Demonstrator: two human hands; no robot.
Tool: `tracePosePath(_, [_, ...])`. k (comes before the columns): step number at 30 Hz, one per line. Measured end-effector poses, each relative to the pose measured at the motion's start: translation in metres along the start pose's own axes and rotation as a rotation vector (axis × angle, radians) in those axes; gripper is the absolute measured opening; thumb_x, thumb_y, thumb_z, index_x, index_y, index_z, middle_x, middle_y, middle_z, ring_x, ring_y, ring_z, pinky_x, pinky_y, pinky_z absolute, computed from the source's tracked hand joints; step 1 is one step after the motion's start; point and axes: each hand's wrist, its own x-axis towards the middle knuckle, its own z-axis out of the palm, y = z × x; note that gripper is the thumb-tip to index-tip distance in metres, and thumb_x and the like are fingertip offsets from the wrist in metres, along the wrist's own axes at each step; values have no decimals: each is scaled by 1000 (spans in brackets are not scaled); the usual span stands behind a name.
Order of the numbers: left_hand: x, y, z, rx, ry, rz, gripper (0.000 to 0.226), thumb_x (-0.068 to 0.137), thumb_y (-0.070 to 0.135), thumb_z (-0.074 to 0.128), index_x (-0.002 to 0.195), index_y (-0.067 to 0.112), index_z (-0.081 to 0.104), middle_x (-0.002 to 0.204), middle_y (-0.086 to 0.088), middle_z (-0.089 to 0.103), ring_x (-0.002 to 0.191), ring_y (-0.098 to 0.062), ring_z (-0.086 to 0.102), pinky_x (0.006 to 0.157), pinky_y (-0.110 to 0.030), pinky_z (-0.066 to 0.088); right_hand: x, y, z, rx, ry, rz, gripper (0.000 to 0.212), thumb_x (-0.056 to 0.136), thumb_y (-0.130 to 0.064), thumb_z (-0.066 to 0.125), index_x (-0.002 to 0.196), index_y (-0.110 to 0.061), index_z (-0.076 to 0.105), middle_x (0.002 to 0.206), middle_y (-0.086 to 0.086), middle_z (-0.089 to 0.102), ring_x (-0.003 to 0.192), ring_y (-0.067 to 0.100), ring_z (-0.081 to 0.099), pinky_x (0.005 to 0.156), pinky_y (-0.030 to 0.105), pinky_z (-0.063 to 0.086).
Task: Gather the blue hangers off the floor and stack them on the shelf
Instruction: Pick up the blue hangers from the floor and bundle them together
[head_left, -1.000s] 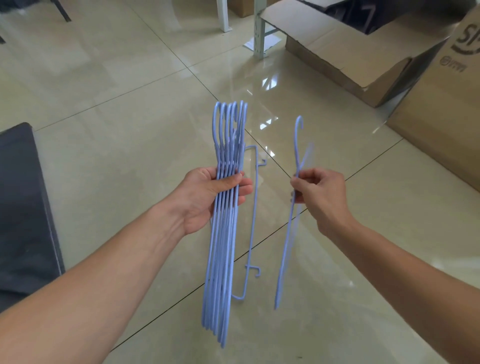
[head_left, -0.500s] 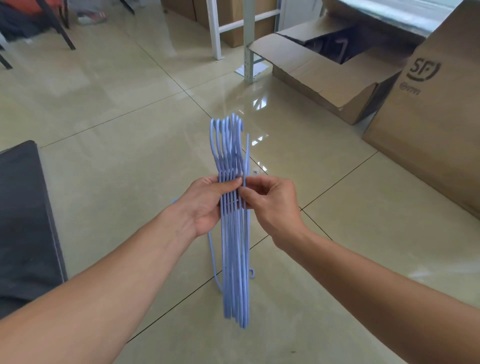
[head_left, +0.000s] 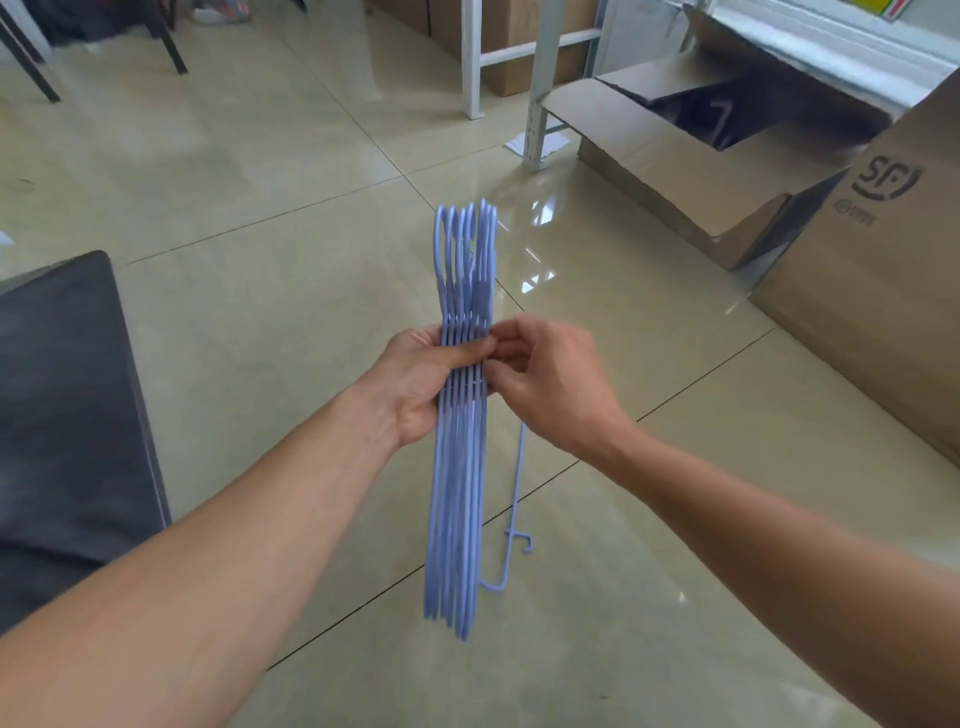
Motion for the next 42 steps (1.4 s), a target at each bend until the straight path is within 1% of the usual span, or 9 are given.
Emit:
tracePosePath(3, [-1, 7, -15, 49, 53, -2, 26, 73, 5, 74, 98, 2, 69, 90, -15, 74, 79, -25, 73, 65, -30, 58, 26, 0, -1, -8, -61, 15, 9, 78, -13, 69, 86, -15, 66, 69, 0, 78, 66, 12, 75, 69, 36, 62])
tracePosePath(7, [-5, 18, -37, 47, 128, 28, 4, 85, 0, 65, 88, 2, 67, 85, -14, 75, 80, -22, 75, 63, -29, 59, 58, 24, 18, 295, -13, 243, 13, 80, 8, 59, 78, -3, 67, 72, 23, 73, 57, 25, 68, 58, 36, 59])
tracePosePath(12, [-6, 32, -55, -2, 221, 85, 2, 87, 0, 64, 88, 0, 66, 75, -11, 75, 70, -19, 74, 58, -24, 57, 63, 83, 104, -49, -177, 354, 9, 78, -9, 63, 74, -11, 71, 73, 15, 76, 72, 28, 75, 73, 42, 63])
tracePosePath(16, [-10, 31, -71, -40, 282, 101, 3, 87, 0, 63, 87, -2, 66, 76, -12, 74, 69, -18, 74, 58, -23, 58, 58, 110, 163, -411, -309, 320, 27, 84, -26, 68, 102, -6, 69, 105, 20, 71, 101, 39, 67, 84, 38, 53])
tracePosePath(23, [-18, 28, -95, -53, 321, 93, 9, 85, 2, 65, 93, -3, 67, 85, -15, 74, 76, -20, 74, 61, -24, 58, 52, 125, 186, -589, -345, 307, 24, 88, -6, 53, 110, -2, 63, 116, 23, 66, 108, 42, 64, 88, 40, 52])
tracePosePath(27, [-17, 27, -98, -76, 318, 89, 9, 85, 2, 65, 93, -3, 67, 84, -14, 75, 76, -20, 74, 61, -24, 58, 71, 123, 154, -470, -259, 400, 22, 84, -16, 59, 101, -3, 65, 107, 23, 68, 104, 41, 65, 84, 38, 52])
tracePosePath(31, [-13, 20, -92, -81, 302, 82, 10, 84, 3, 67, 92, -2, 67, 83, -13, 75, 76, -20, 74, 61, -24, 58, 82, 98, 98, -88, -106, 438, 9, 76, -9, 63, 72, -5, 71, 73, 16, 72, 70, 32, 72, 71, 42, 63])
tracePosePath(35, [-12, 13, -74, -42, 265, 72, 11, 83, 4, 68, 92, -1, 69, 83, -13, 75, 78, -22, 74, 66, -29, 59, 54, 43, 57, 344, -185, 353, 7, 83, 9, 67, 87, 4, 69, 68, 13, 63, 58, 22, 64, 62, 38, 64])
tracePosePath(42, [-11, 6, -46, -12, 236, 57, 19, 79, 3, 72, 97, -1, 68, 80, -15, 68, 68, -20, 68, 67, -29, 58, 19, -2, 38, 454, -222, 234, 5, 89, 2, 69, 92, 2, 72, 75, 14, 73, 58, 10, 68, 60, 27, 62])
